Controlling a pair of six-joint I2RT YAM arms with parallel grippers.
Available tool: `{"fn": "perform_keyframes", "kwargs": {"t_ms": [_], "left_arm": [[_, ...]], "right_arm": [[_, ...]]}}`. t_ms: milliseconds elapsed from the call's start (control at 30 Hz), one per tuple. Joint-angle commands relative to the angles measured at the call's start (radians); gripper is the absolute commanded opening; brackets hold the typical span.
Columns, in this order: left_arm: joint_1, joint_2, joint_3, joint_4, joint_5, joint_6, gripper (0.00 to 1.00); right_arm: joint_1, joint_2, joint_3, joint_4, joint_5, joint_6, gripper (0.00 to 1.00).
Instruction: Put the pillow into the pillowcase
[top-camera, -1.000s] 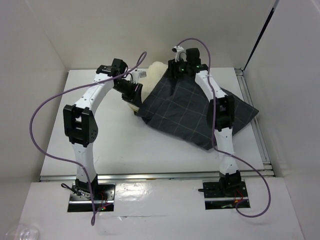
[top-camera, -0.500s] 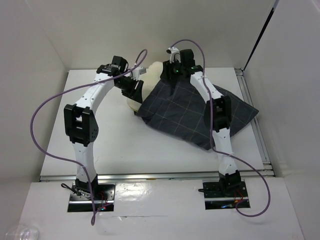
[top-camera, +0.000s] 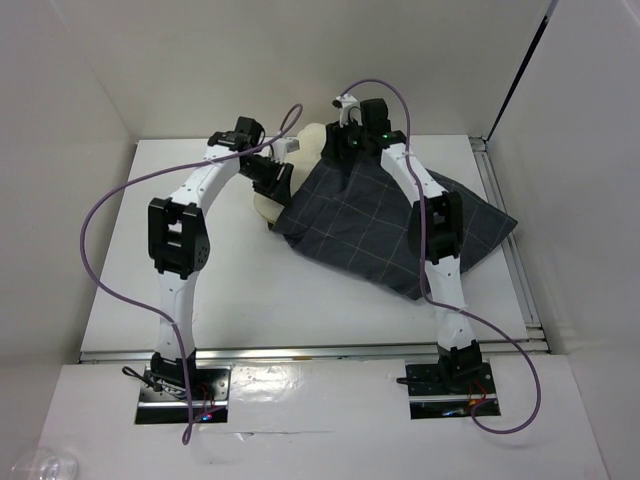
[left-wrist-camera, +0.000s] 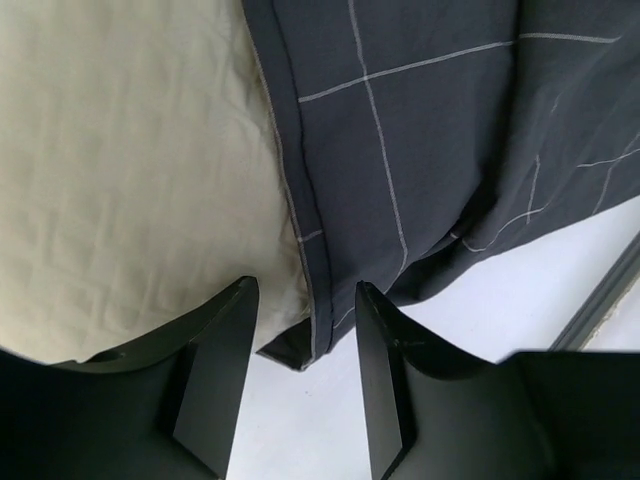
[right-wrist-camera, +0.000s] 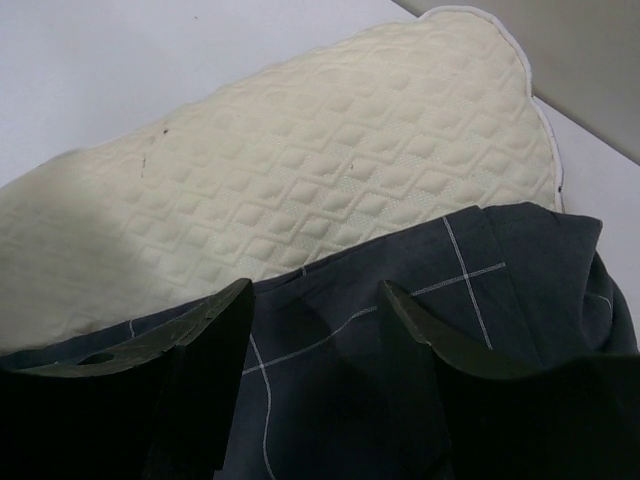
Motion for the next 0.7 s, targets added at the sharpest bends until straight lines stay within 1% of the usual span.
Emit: {"fn": "perform_keyframes", "kwargs": {"t_ms": [0,100,167,267,300,333,433,467,500,567,600,667], "left_arm": [[-0.001,0.024,0.047,-0.004,0.095,0.017,0.57],[-0.001,0.05,0.08,-0.017,0.143,0.017,0.54],[-0.001,0.066,0.094,-0.027,0.163,0.008,0.54],[-0.001,0.078,0.103,-0.036,0.206,-0.003,0.5],[-0.001,0.078,0.094,-0.036,0.227,-0.003,0.47],[-0.001,0.087,0.094,-0.015,0.237,-0.003,0.36],[-0.001,0.087,0.083,0.005,0.22,-0.016,0.12],[-0.001,0.096,0.083,0.006,0.202,-0.016,0.0],[-0.001,0.087,0.065,0.024,0.18,-0.026,0.0],[0.019,0.052,0.027,0.076,0.087,-0.071,0.0],[0.031,0.0,-0.022,0.151,0.055,-0.088,0.0],[0.076,-0.063,-0.067,0.231,-0.066,-0.142,0.0]], "right_arm": [[0.006,-0.026,0.0,0.035,0.017,-0.025,0.6],[0.006,-0.035,-0.009,0.035,0.017,-0.025,0.6],[0.006,-0.035,-0.009,0.035,0.027,-0.025,0.6],[0.006,-0.044,-0.009,0.035,0.027,-0.025,0.61],[0.006,-0.045,-0.009,0.035,0.036,-0.025,0.61],[0.006,-0.045,-0.009,0.035,0.036,-0.025,0.61],[0.006,-0.055,-0.018,0.046,0.036,-0.025,0.64],[0.006,-0.055,-0.018,0.046,0.036,-0.025,0.64],[0.006,-0.066,-0.018,0.046,0.036,-0.025,0.64],[0.006,-0.08,-0.027,0.055,0.027,-0.016,0.64],[0.006,-0.08,-0.027,0.064,0.016,-0.016,0.64],[0.006,-0.11,-0.046,0.074,-0.028,-0.002,0.65]]}}
